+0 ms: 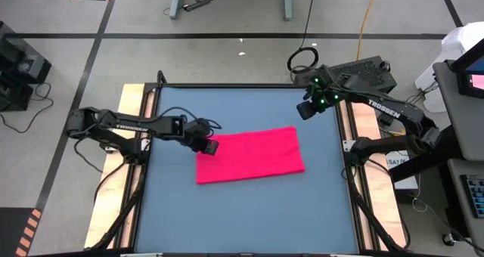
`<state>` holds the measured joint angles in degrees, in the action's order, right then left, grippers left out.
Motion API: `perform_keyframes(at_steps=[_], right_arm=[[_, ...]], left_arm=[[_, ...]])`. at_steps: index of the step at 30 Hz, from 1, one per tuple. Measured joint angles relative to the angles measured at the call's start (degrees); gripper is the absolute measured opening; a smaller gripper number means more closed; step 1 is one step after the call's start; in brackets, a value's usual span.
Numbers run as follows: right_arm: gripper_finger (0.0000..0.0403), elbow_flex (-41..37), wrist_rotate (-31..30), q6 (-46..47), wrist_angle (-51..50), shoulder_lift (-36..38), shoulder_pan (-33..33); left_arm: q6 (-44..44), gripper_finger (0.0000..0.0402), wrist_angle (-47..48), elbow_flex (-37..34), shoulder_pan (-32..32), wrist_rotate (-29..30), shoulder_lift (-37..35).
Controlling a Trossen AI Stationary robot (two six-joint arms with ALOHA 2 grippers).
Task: Roll towel
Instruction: Roll the red towel
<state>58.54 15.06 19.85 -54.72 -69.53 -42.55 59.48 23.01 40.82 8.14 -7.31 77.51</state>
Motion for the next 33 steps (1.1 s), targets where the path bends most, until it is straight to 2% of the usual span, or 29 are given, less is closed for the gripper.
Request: perform_keyframes(at_steps=[8,12,20,25,30,33], right_arm=[[0.0068,-0.01,1.98,-2.15,0.11,-1.58,-2.49],[0.0068,-0.02,2.11,-0.17,0.08,-1.58,-2.46],[0.0068,-0.02,6.49,4.84,-0.02,-1.56,-1.68],[0.0068,-0.04,8.93,6.92,-0.5,-1.53,0.37],[0.0068,-0.04,8.82,9.56,-0.19,-1.51,3.87],[0.0068,-0.05,6.28,11.06,0.98,-1.51,6.23]], left_arm=[[-7.18,0.0088,-1.74,0.04,1.63,-0.47,12.11],[-9.17,0.0088,-2.18,0.49,3.36,-1.76,15.55],[-17.93,0.0087,-1.95,0.37,9.25,-6.36,16.26],[-24.1,0.0087,0.44,0.43,12.26,-12.37,16.42],[-23.96,0.0088,6.87,1.76,13.49,-16.26,16.11],[-21.62,0.0088,9.83,3.18,13.32,-17.32,14.81]])
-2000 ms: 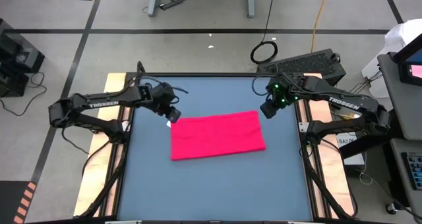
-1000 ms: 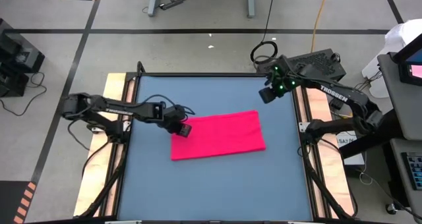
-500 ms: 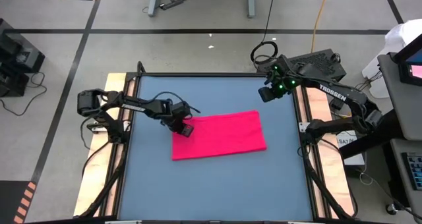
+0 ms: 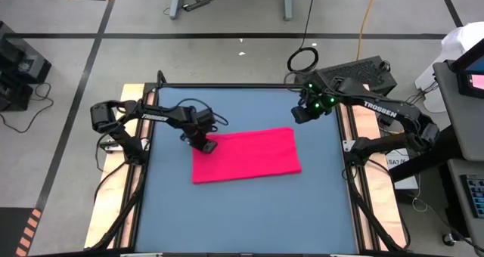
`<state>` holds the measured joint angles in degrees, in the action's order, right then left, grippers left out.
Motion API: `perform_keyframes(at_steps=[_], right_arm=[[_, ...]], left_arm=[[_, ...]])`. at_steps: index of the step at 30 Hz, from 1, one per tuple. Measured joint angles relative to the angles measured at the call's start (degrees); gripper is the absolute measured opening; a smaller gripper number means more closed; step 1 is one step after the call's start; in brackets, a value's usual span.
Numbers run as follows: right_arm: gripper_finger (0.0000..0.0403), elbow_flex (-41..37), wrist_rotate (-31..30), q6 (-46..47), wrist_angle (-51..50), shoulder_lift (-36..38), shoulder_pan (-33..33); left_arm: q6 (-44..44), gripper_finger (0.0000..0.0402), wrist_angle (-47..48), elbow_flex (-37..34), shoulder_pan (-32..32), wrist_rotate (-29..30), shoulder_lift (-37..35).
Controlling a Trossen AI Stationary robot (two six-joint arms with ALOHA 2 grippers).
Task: Roll towel
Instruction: Roll the red towel
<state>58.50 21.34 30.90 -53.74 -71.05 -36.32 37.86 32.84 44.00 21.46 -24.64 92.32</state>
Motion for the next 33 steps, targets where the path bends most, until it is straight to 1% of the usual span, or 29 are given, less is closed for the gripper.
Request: perform_keyframes(at_steps=[3,6,8,11,15,19,22,24,27,30,33], right_arm=[[0.0068,0.0,-3.21,0.38,1.01,0.0,2.28],[0.0068,-0.02,-5.13,0.12,1.71,0.0,3.85],[0.0068,0.0,-6.46,0.59,2.98,0.0,4.69],[0.0068,0.0,-6.91,2.82,5.04,0.0,5.12],[0.0068,0.0,-6.85,7.02,7.81,0.0,5.34],[0.0068,0.0,-6.8,10.06,9.01,0.0,6.33],[0.0068,0.0,-6.81,10.66,8.97,0.0,7.55],[0.0068,0.0,-6.8,10.68,8.95,0.0,8.53],[0.0068,0.0,-6.98,10.61,8.92,0.0,10.01],[0.0068,0.0,-8.24,10.62,8.88,0.0,11.45],[0.0068,0.0,-9.34,10.67,8.9,0.0,12.67]], left_arm=[[1.95,0.0088,3.15,2.85,-0.14,0.78,-2.95],[3.46,0.0088,7.2,5.35,-0.19,3.06,-7.01],[5.21,0.0088,8.07,6.77,-0.89,4.32,-9.98],[9.34,0.0088,8.6,7.66,-2.43,5.22,-14.84],[15.91,0.0088,9.72,7.68,-5.45,7.71,-19.38],[20.14,0.0088,15.04,7.69,-6.58,10.38,-20.29],[17.17,0.0092,18.79,7.7,-5.57,11.87,-19.52],[14.67,0.0102,21.35,7.68,-4.02,12.24,-18.61],[11.36,0.0128,22.76,7.57,-1.51,14.84,-17.14],[7.49,0.016,22.69,7.07,1.82,15.13,-14.56],[0.92,0.0188,22.29,7.07,4.39,15.01,-11.35]])
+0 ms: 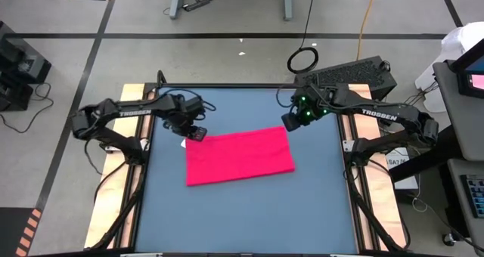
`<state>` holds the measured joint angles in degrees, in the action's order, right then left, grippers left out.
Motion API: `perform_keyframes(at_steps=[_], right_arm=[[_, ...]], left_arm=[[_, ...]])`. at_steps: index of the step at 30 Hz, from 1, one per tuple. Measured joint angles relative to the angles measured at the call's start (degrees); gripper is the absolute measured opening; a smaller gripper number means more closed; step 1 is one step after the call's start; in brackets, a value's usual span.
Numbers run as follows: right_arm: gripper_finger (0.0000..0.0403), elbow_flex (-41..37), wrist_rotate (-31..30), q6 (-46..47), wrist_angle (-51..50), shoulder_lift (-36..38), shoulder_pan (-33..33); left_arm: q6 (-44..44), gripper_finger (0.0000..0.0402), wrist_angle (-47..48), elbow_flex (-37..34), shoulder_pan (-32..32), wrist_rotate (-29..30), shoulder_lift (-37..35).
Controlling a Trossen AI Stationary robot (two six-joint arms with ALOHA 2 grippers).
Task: Roll towel
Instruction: Roll the red towel
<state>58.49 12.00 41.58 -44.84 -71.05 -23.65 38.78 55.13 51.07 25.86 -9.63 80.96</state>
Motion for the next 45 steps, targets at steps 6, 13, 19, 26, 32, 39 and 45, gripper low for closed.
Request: perform_keyframes(at_steps=[6,13,19,26,32,39,45], right_arm=[[0.0068,0.01,-0.3,-0.04,-0.34,0.0,1.94],[0.0068,0.01,-0.55,0.14,-0.82,0.0,4.61],[0.0068,0.0,-3.16,1.04,-0.91,0.0,5.96],[0.0068,0.01,-3.17,-0.27,-0.9,0.0,5.76],[0.0068,0.01,-3.19,-1.64,-0.9,0.0,5.76],[0.0068,0.01,-3.2,-1.76,-0.9,0.0,5.76],[0.0068,0.01,-3.2,-1.96,-0.85,0.0,5.76]], left_arm=[[-11.47,0.0207,-0.53,0.0,2.41,0.41,6.16],[-15.2,0.0207,-0.59,-0.02,2.46,3.51,10.57],[-17.18,0.0207,-0.9,-0.44,2.45,3.98,10.74],[-18.31,0.0207,-3.85,-4.73,2.11,3.48,10.47],[-18.15,0.0207,-6.27,-5.51,0.75,3.94,10.35],[-18.37,0.0139,-7.43,-5.53,-1.26,4.44,10.37],[-18.26,0.002,-8.33,-5.49,-3.26,4.46,10.37]])
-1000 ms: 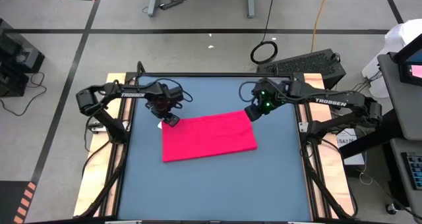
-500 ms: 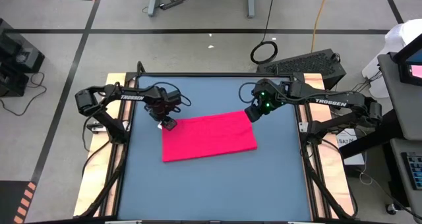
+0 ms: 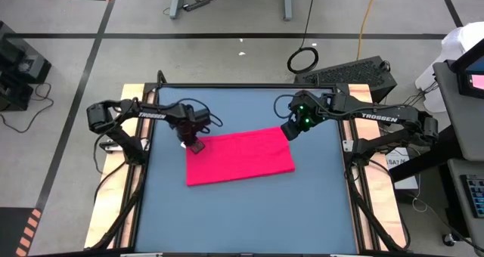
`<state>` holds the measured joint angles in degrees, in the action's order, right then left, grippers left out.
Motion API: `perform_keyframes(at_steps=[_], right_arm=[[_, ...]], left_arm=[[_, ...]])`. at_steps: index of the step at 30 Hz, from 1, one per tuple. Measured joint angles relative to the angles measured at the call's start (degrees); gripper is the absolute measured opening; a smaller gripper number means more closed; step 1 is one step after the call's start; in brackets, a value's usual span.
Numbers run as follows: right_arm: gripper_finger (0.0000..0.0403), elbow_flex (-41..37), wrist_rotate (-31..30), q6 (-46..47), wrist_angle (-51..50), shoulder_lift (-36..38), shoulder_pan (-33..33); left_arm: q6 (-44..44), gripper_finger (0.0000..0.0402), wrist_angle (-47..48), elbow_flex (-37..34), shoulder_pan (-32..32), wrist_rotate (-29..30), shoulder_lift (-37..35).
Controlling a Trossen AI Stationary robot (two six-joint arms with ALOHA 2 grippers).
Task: Roll towel
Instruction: Roll the red towel
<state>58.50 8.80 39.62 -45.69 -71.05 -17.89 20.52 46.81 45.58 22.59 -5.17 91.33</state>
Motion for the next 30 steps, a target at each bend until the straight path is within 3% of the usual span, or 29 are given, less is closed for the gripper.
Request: perform_keyframes(at_steps=[7,16,21,24,30], right_arm=[[0.0068,0.0,1.73,0.38,2.01,0.0,0.0],[0.0068,0.0,6.48,-2.18,13.29,-2.41,-0.55],[0.0068,0.07,13.37,-3.73,25.33,-8.26,-1.71],[0.0074,0.07,13.83,-7.4,34.67,-11.62,-1.55],[0.0137,0.07,16.85,-11.95,52.18,-19.4,-1.55]], left_arm=[[-1.99,0.0014,1.85,2.64,-0.45,4.86,-1.68],[-15.03,0.001,2.86,13.05,-0.68,6.43,-4.2],[-18.72,0.0009,3.98,19.24,-1.76,8.74,-4.2],[-21.13,0.0009,6.34,22.7,-2.56,8.83,-4.2],[-22.85,0.0009,11.07,27.09,-4.17,8.86,-4.24]])
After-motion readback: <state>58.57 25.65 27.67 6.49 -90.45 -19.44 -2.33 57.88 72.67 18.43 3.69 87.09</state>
